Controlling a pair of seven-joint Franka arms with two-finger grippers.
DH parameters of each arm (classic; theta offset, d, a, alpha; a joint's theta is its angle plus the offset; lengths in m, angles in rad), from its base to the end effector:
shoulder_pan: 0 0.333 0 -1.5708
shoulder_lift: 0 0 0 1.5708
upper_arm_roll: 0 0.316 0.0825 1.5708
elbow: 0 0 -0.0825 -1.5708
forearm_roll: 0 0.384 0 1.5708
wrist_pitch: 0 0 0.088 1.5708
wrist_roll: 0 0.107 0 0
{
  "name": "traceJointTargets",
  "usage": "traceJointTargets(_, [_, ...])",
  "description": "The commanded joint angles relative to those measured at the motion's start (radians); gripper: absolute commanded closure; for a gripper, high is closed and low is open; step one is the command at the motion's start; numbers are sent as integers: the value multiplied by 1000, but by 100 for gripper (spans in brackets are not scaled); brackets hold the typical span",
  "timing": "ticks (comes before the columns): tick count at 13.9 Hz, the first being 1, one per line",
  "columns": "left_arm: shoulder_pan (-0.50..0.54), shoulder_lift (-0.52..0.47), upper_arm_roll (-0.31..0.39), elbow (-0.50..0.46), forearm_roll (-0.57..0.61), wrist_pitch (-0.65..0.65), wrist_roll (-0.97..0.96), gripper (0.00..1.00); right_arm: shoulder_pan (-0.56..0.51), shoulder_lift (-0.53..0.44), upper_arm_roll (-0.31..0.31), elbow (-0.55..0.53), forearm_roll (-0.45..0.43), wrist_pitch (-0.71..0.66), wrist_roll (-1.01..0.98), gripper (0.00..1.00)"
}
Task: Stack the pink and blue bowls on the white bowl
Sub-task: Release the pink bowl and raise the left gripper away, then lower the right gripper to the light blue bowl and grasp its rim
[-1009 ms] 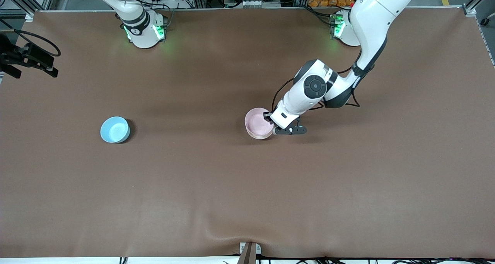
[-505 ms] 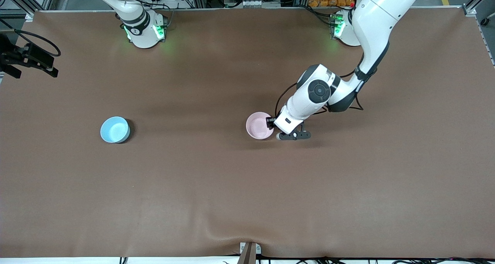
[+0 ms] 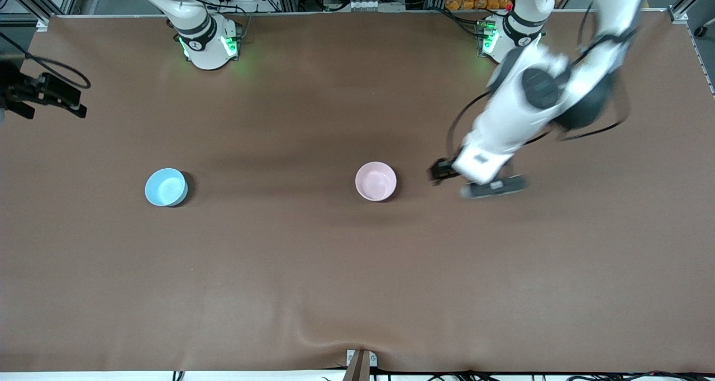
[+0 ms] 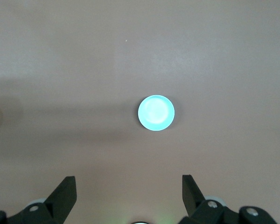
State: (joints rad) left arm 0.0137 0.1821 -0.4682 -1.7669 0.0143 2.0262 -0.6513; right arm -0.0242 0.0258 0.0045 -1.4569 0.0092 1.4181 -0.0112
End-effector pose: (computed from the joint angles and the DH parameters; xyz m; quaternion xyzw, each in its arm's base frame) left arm 0.5634 -0.2568 0.4752 0.9932 0.1005 0.0233 0.0544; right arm 0.5467 -0.0097 0.6503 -0.9995 0.0037 0.0322 0.0051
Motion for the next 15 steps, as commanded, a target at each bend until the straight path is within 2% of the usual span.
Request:
traceJointTargets(1, [67, -68, -1, 156, 19, -270, 50, 0, -49, 83, 6, 24, -17, -2, -21, 0])
traceJointTargets(3, [121, -78, 0, 265, 24, -424, 113, 0, -77, 121, 6, 24, -15, -1, -24, 0])
traceJointTargets(4, [150, -99, -1, 282, 24, -457, 148, 0, -85, 121, 6, 21, -15, -2, -24, 0])
traceJointTargets(6, [213, -159, -3, 279, 23, -468, 235, 0, -108, 140, 6, -23, -8, 1, -45, 0])
traceJointTargets(9, [261, -194, 8, 268, 18, -498, 324, 0, -172, 143, 6, -176, -3, 166, -180, 0])
traceJointTargets(11, [188, -228, 121, 238, 19, -495, 392, 0, -186, 143, 6, -287, 0, 284, -194, 0])
traceJointTargets(13, [38, -251, 322, 213, 13, -497, 479, 0, -200, 143, 6, -399, 3, 419, -194, 0])
traceJointTargets(14, [-15, -257, 400, 205, 9, -497, 524, 0, -203, 144, 6, -446, 6, 476, -196, 0])
traceJointTargets(15, [-44, -263, 443, 201, 7, -498, 553, 0, -201, 151, 6, -492, 18, 534, -199, 0])
